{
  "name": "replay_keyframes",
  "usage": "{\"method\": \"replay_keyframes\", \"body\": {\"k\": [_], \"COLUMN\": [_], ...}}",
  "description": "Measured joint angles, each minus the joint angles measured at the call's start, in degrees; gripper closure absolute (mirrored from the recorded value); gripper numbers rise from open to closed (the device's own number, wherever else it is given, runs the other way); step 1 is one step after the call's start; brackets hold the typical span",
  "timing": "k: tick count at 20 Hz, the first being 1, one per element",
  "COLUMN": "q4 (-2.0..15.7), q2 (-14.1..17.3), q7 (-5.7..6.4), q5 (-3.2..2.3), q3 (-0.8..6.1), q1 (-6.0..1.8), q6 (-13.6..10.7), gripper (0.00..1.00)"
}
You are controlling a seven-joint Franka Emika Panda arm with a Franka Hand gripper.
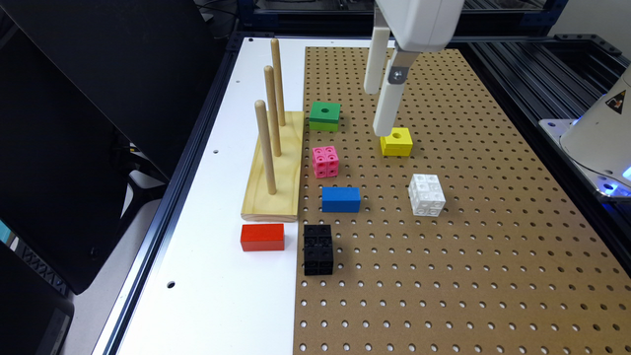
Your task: Pick up narrow blue stick.
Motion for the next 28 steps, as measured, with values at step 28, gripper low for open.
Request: {"method": "replay_keyframes", "body": {"k": [28], "q4": [0.08], "q2": [11.5], "q7": [0.0], "q5": [-0.2], "q3": [-0.01], "q1": [-0.03], "q6": [10.19], "gripper": [0.0]}}
